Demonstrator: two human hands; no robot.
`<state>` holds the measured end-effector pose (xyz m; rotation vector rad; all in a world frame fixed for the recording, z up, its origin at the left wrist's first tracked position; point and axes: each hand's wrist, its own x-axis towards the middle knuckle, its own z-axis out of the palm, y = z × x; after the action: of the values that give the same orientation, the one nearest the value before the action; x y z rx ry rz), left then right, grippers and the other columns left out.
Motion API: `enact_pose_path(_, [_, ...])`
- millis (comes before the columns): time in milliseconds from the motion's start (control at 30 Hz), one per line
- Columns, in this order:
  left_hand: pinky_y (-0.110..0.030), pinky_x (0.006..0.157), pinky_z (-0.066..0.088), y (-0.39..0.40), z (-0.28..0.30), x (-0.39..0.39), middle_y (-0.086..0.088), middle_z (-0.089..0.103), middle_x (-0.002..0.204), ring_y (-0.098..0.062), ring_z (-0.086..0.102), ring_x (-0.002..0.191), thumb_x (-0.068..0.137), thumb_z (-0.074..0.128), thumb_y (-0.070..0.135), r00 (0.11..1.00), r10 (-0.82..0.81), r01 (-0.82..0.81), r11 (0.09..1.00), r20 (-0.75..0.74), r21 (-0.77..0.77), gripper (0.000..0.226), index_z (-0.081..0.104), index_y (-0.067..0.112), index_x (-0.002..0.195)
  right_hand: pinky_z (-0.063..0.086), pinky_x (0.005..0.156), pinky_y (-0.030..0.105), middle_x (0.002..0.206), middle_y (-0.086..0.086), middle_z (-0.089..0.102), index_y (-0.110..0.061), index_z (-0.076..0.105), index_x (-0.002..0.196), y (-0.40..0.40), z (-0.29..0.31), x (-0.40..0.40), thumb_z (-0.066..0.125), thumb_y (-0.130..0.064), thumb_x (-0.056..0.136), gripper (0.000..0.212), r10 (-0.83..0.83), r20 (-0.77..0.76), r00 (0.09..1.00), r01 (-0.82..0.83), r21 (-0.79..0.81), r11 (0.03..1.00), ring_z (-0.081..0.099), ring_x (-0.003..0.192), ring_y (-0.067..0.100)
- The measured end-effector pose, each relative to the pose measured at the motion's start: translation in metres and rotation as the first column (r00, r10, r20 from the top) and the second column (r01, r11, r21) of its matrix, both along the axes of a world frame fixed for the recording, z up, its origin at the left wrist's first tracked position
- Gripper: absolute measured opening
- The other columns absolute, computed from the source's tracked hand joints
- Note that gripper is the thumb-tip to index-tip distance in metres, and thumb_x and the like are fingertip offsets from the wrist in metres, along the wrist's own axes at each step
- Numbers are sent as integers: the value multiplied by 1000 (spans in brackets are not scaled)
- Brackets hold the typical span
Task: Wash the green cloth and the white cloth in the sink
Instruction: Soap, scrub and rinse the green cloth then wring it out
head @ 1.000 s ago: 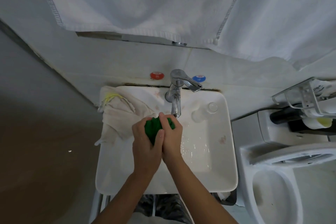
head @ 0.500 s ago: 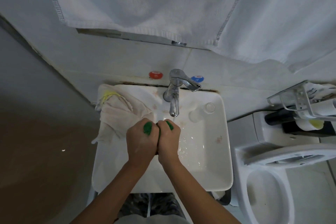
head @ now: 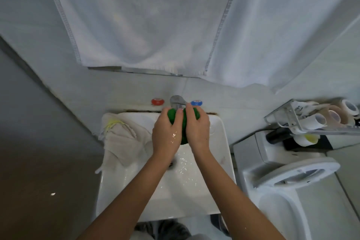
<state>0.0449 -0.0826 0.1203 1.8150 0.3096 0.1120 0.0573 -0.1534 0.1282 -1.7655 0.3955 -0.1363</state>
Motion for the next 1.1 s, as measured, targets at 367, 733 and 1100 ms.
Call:
enact_pose_path(367, [-29,65,38,-25,-10,22,5,59,82,-15,58,78,96,42,48,975,-99,134,976,-199,174,30,52,19,98,44,63,34,62,3,54,-11,52,65,-26,-16,14,50,-21,96,33,-84,-85,993,81,-36,996,50,61,15])
enact_pose_path(733, [-28,78,48,-19,-1,-10,5,51,117,-12,56,94,93,51,42,995,-63,64,998,-71,21,34,44,25,121,56,84,34,90,1,69,-17,63,92,-20,-7,-14,55,-29,96,15,-18,-105,994,37,189,981,66,89,14])
enact_pose_path(1100, [-21,61,45,-4,33,-34,4,62,83,-7,59,76,94,44,49,990,76,-79,997,115,18,28,56,24,87,51,63,25,65,-4,62,-16,61,73,12,26,-36,65,-32,90,24,27,15,1000,-30,303,953,61,64,9])
